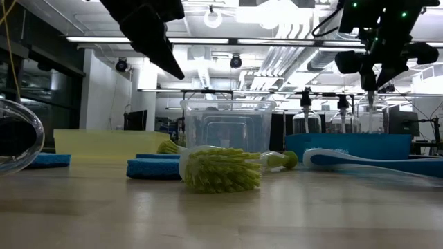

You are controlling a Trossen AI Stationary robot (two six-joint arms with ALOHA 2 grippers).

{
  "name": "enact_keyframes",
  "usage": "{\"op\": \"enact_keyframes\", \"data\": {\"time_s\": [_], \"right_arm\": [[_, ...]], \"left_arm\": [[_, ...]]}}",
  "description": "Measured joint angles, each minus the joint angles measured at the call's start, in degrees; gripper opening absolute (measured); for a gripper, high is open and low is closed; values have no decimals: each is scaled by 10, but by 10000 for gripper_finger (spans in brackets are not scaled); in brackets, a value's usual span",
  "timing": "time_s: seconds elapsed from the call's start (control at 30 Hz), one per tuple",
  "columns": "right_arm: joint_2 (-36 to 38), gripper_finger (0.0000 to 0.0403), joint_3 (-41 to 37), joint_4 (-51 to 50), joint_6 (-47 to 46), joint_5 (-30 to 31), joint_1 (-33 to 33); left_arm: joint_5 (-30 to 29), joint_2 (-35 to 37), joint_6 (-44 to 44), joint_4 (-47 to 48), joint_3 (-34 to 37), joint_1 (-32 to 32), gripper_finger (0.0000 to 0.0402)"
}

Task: Pick & Place Kitchen Sink Supplies
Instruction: Put the transparent spray bottle into the blue bin

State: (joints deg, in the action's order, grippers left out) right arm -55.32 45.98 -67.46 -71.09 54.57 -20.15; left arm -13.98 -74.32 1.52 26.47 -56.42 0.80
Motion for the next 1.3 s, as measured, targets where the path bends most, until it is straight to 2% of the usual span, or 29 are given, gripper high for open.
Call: {"op": "enact_keyframes", "data": {"time_s": [0.27, 0.93, 1.3], "right_arm": [[1, 136, 0, 33, 56, -31, -13], [1, 139, 0, 46, 59, -63, -12], [1, 176, 0, 52, 71, -74, -12]], "left_arm": [[0, 0, -17, -6, 0, 0, 388], [-11, 0, -33, -6, 0, 0, 388], [-5, 0, -35, -7, 0, 0, 388]]}}
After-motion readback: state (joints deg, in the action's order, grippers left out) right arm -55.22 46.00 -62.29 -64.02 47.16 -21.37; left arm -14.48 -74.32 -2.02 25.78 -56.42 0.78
